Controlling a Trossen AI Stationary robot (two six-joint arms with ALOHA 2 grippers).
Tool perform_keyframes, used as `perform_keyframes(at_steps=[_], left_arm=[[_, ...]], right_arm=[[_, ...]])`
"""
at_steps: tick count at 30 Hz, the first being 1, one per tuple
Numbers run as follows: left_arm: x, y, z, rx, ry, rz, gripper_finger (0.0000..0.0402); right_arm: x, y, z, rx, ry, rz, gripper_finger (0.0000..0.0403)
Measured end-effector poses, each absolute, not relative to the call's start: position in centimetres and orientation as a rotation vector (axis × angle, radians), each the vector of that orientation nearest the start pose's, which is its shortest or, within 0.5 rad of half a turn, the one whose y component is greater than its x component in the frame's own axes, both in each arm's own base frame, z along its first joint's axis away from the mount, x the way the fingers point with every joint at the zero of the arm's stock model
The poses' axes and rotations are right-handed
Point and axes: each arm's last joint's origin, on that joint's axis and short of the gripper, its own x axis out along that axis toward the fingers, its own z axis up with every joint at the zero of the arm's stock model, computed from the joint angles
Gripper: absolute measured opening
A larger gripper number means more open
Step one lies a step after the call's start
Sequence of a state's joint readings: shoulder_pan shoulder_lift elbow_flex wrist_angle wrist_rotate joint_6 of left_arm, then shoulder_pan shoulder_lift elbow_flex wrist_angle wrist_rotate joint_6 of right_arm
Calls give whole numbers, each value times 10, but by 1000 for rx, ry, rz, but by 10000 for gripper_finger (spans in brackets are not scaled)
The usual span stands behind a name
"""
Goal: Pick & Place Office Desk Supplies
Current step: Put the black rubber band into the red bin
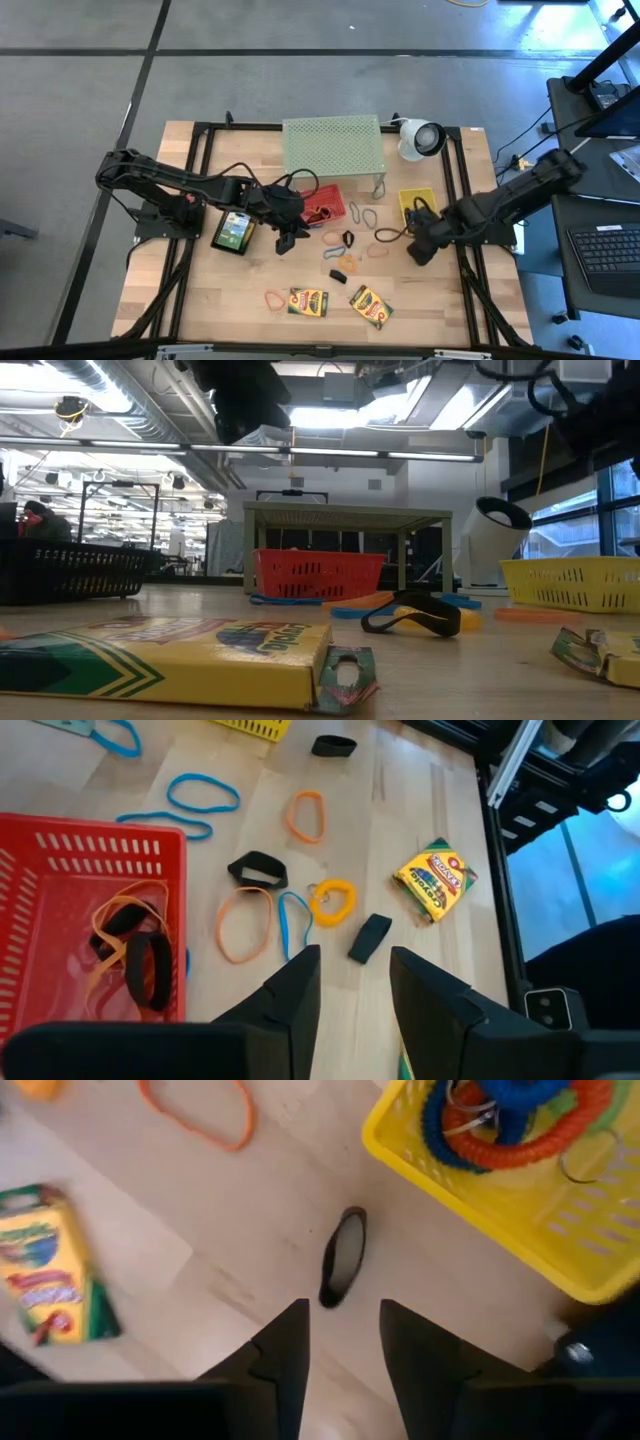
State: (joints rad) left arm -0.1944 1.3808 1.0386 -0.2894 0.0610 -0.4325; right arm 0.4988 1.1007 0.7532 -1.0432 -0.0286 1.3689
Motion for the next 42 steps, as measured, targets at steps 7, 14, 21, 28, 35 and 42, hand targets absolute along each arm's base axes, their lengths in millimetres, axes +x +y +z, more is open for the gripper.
perform_keyframes(at_steps=[7, 14, 21, 28, 35, 42], left_arm=[[293, -60, 280, -370, 674, -106, 113], [293, -60, 280, -376, 678, -120, 113], [293, -60, 280, -381, 681, -125, 113], [293, -60, 280, -380, 683, -125, 113], [293, -60, 280, -395, 684, -120, 114], [293, -60, 280, -406, 683, -115, 113]], right_arm=[[158, 97, 181, 830, 1382, -547, 146], [163, 101, 165, 777, 1392, -619, 174], [170, 106, 146, 708, 1458, -659, 182], [178, 111, 131, 656, 1496, -640, 155], [185, 116, 139, 654, 1470, -534, 15], [202, 125, 172, 660, 1357, -400, 7]])
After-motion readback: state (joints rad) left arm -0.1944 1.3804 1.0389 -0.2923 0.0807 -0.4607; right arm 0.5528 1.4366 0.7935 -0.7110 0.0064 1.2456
